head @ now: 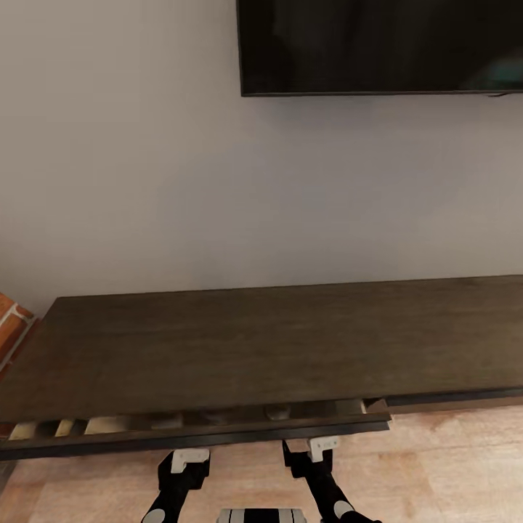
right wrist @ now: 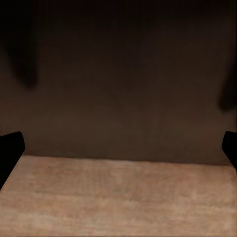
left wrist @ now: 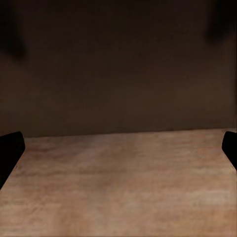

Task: Place each of the two pumpkins and all three candles from the living room inside a cabinet in the living room (use any cabinet), then make sure every cabinet is closed, and position the cauldron so it is next to a table in the living room.

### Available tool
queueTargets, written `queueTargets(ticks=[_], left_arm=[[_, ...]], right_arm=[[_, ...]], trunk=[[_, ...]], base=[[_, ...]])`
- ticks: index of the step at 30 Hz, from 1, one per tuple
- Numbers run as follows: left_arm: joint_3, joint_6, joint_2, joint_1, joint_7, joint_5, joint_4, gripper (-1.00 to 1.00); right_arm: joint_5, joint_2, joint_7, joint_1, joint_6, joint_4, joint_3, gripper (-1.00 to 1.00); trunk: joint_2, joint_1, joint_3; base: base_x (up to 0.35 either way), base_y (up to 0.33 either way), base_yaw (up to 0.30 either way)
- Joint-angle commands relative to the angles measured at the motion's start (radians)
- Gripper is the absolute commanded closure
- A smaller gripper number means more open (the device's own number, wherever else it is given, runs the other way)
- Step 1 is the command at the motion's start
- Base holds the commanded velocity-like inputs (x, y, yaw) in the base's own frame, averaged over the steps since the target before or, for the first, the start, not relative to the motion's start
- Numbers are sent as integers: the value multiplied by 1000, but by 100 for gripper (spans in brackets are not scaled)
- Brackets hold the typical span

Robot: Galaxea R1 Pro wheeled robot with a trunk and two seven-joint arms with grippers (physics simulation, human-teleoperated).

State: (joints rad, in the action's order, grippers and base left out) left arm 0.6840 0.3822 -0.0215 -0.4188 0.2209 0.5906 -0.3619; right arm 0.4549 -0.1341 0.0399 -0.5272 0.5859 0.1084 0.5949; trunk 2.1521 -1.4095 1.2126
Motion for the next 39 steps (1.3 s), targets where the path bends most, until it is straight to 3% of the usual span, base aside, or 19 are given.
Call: queueTargets(ticks=[1,11,39], left_arm=[[0,0,0,0,0,0,0,-100],[0,1,0,0,0,0,1,-100],[-2,1,3,0,-3,0,1,-100]], right_arm=[[-1,0,0,0,4,1,3,-100],[-1,-1,0,0,8,1,3,-100],[-1,1,0,0,29,2,2,-100]], trunk=[[0,0,0],[0,0,0],[0,0,0]], base=[[336,0,0],[258,0,0],[-291,-2,0]])
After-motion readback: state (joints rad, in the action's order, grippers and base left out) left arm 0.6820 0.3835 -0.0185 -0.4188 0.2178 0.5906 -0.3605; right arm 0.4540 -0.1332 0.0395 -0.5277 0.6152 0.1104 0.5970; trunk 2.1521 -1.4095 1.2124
